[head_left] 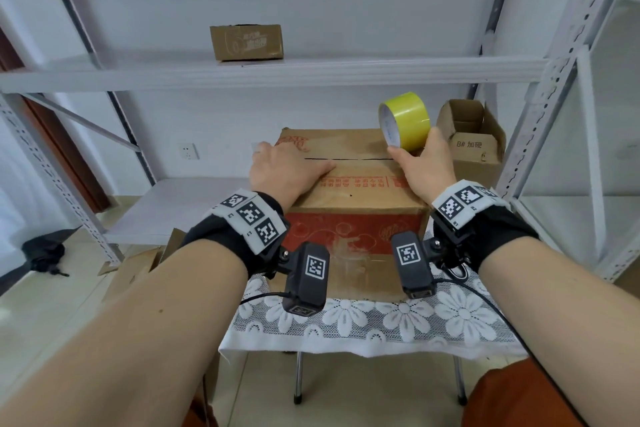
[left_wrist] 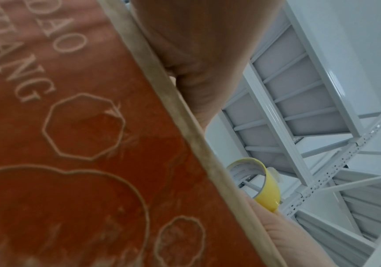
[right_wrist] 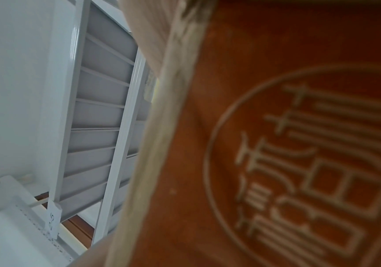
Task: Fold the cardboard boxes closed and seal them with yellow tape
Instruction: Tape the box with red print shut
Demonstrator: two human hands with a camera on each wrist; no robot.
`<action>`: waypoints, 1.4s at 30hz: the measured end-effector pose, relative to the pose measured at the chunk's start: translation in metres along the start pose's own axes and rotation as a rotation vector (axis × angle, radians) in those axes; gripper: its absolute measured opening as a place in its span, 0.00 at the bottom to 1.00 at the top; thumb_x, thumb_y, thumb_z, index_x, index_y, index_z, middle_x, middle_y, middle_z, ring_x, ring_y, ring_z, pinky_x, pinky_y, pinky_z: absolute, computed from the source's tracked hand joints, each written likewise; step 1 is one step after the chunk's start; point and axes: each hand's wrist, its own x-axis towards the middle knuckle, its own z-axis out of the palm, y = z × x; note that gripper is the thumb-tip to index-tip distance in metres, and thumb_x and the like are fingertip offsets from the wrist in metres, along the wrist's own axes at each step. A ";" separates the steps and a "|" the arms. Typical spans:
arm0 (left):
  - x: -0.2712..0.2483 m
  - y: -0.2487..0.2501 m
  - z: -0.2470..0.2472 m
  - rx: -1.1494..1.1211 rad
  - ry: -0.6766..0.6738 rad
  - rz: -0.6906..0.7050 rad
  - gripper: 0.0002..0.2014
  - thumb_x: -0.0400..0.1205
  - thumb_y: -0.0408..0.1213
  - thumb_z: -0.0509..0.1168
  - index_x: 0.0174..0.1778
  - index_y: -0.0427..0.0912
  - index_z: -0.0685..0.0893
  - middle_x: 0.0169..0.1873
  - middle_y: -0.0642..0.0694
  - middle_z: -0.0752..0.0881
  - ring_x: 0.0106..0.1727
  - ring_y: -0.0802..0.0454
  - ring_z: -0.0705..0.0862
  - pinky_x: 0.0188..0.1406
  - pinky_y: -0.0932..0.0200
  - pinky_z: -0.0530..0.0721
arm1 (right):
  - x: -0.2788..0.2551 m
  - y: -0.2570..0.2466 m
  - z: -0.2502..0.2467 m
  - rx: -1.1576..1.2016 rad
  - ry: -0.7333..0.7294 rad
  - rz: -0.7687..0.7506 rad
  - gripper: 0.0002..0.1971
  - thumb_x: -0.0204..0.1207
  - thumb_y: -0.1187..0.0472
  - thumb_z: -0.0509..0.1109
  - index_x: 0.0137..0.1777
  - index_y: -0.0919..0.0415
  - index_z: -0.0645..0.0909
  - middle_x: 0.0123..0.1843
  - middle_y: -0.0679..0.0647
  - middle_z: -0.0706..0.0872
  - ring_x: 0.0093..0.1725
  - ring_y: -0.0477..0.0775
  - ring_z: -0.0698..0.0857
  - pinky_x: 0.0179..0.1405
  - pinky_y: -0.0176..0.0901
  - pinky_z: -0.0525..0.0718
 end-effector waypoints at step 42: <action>0.003 0.007 0.005 -0.049 -0.093 0.313 0.27 0.85 0.49 0.63 0.77 0.40 0.72 0.72 0.40 0.79 0.73 0.41 0.76 0.73 0.48 0.72 | -0.004 -0.065 0.011 0.361 -0.234 0.125 0.11 0.69 0.50 0.79 0.40 0.55 0.83 0.45 0.56 0.90 0.44 0.55 0.89 0.51 0.54 0.89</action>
